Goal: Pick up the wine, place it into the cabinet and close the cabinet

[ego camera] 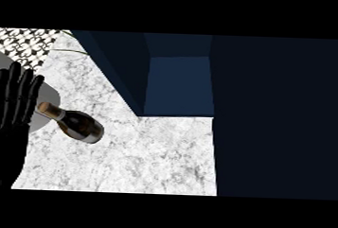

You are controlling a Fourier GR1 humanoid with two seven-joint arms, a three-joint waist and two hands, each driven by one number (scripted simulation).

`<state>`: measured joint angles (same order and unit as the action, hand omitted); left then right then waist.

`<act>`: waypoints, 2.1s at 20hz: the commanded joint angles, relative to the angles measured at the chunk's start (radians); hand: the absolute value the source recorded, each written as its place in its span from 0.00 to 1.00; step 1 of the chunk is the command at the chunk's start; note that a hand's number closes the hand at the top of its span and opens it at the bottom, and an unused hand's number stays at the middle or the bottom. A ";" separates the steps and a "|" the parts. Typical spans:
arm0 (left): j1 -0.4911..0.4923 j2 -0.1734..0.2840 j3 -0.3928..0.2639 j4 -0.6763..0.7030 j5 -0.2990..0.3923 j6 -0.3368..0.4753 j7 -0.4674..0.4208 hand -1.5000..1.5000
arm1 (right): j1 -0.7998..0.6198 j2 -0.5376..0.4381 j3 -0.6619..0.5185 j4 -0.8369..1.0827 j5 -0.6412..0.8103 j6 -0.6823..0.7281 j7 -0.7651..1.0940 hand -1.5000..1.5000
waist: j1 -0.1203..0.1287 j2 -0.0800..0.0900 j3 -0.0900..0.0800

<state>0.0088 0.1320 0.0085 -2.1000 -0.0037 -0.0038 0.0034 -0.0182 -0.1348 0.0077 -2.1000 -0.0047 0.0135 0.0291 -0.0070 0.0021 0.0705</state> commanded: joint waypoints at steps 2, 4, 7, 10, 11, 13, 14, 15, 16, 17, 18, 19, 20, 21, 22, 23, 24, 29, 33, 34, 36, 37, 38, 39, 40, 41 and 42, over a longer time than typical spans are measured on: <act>-0.004 0.036 -0.007 -0.008 0.022 -0.056 -0.004 0.00 | 0.092 0.013 -0.014 -0.024 -0.073 0.039 -0.052 0.00 | -0.007 -0.004 -0.069; 0.056 0.046 -0.010 -0.004 0.081 -0.121 -0.052 0.00 | 0.124 0.019 -0.007 -0.058 -0.083 0.047 -0.046 0.00 | 0.002 -0.004 -0.071; 0.093 -0.065 -0.092 0.071 0.260 -0.158 0.005 0.00 | 0.156 -0.007 0.106 -0.078 -0.152 0.156 0.033 0.00 | -0.003 -0.003 -0.073; 0.093 -0.055 -0.090 0.056 0.327 -0.184 0.041 0.00 | 0.150 -0.059 0.053 -0.115 -0.236 0.192 0.102 0.00 | 0.002 -0.003 -0.071; 0.108 -0.048 -0.079 0.032 0.344 -0.179 0.071 0.00 | 0.220 -0.026 0.124 -0.210 -0.197 0.168 0.126 0.00 | -0.001 -0.006 -0.071; 0.132 -0.074 -0.120 0.044 0.313 -0.183 0.031 0.00 | 0.203 -0.054 0.077 -0.215 -0.240 0.184 0.163 0.00 | 0.004 -0.004 -0.071; 0.156 -0.042 -0.106 -0.019 0.352 -0.202 0.084 0.00 | 0.214 -0.060 0.064 -0.254 -0.273 0.190 0.189 0.00 | 0.005 -0.005 -0.071; 0.098 -0.024 -0.051 -0.041 0.422 -0.187 0.153 0.00 | 0.240 -0.050 0.077 -0.265 -0.260 0.192 0.179 0.00 | 0.004 -0.004 -0.070; 0.034 0.000 -0.010 -0.086 0.453 -0.142 0.251 0.00 | 0.197 -0.039 0.099 -0.291 -0.226 0.154 0.226 0.00 | 0.005 -0.004 -0.071; 0.136 -0.040 -0.091 -0.132 0.386 -0.135 0.207 0.00 | 0.261 -0.058 0.078 -0.398 -0.288 0.158 0.286 0.00 | 0.004 -0.006 -0.071; 0.097 -0.035 -0.057 -0.121 0.406 -0.128 0.223 0.00 | 0.200 -0.014 0.140 -0.346 -0.205 0.129 0.280 0.00 | 0.007 -0.004 -0.071; 0.117 -0.037 -0.106 -0.200 0.384 -0.111 0.268 0.00 | 0.179 -0.082 0.004 -0.350 -0.336 0.169 0.308 0.00 | 0.008 -0.004 -0.070; 0.093 -0.027 -0.068 -0.227 0.417 -0.094 0.302 0.00 | 0.169 -0.024 0.108 -0.354 -0.223 0.124 0.307 0.00 | 0.009 -0.004 -0.071; 0.196 -0.070 -0.144 -0.219 0.341 -0.125 0.212 0.00 | 0.227 -0.031 0.079 -0.375 -0.269 0.151 0.298 0.00 | 0.007 -0.004 -0.071; 0.115 -0.053 -0.096 -0.161 0.373 -0.128 0.231 0.00 | 0.177 -0.038 0.061 -0.364 -0.274 0.147 0.339 0.00 | 0.006 -0.003 -0.071; 0.145 -0.083 -0.150 -0.231 0.337 -0.067 0.277 0.00 | 0.117 -0.017 0.127 -0.370 -0.225 0.096 0.386 0.00 | 0.010 -0.003 -0.071; 0.173 -0.066 -0.121 -0.270 0.364 -0.094 0.260 0.00 | 0.155 -0.039 0.100 -0.431 -0.261 0.106 0.418 0.00 | 0.008 -0.004 -0.071; 0.086 -0.067 -0.111 -0.302 0.369 -0.020 0.375 0.00 | 0.077 -0.040 0.052 -0.418 -0.292 0.090 0.459 0.00 | 0.007 -0.004 -0.071; 0.084 -0.078 -0.116 -0.357 0.317 0.051 0.439 0.00 | 0.116 -0.047 0.037 -0.421 -0.300 0.134 0.428 0.00 | 0.005 -0.004 -0.070; 0.114 -0.040 -0.005 -0.317 0.432 -0.033 0.381 0.00 | 0.071 -0.023 0.073 -0.427 -0.255 0.082 0.476 0.00 | 0.009 -0.004 -0.071; 0.102 -0.017 0.030 -0.350 0.457 -0.010 0.451 0.00 | 0.138 -0.011 0.088 -0.453 -0.249 0.100 0.454 0.00 | 0.006 -0.005 -0.071; 0.114 -0.032 0.032 -0.345 0.432 -0.015 0.418 0.00 | 0.083 -0.012 0.045 -0.357 -0.251 0.107 0.411 0.00 | 0.009 -0.004 -0.071; 0.013 -0.025 0.066 -0.253 0.433 0.001 0.423 0.00 | 0.123 0.007 0.114 -0.376 -0.195 0.120 0.394 0.00 | 0.005 -0.003 -0.071; 0.002 -0.033 0.034 -0.303 0.404 0.044 0.475 0.00 | 0.069 -0.014 0.069 -0.407 -0.249 0.087 0.479 0.00 | 0.005 -0.003 -0.071; 0.041 -0.023 0.066 -0.320 0.423 0.032 0.478 0.00 | 0.115 0.018 0.113 -0.387 -0.187 0.102 0.394 0.00 | 0.007 -0.004 -0.071; -0.015 0.001 0.105 -0.320 0.469 0.045 0.525 0.00 | 0.012 -0.037 0.020 -0.392 -0.284 0.079 0.510 0.00 | 0.008 -0.003 -0.071; 0.057 0.002 0.155 -0.266 0.526 -0.054 0.423 0.00 | 0.073 0.007 0.118 -0.426 -0.186 0.060 0.490 0.00 | 0.008 -0.004 -0.071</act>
<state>0.0440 0.1108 0.0668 -2.3480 0.3905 -0.0046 0.4426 0.0381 -0.1438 0.0885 -2.4059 -0.2313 0.1109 0.4475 -0.0002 -0.0016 -0.0001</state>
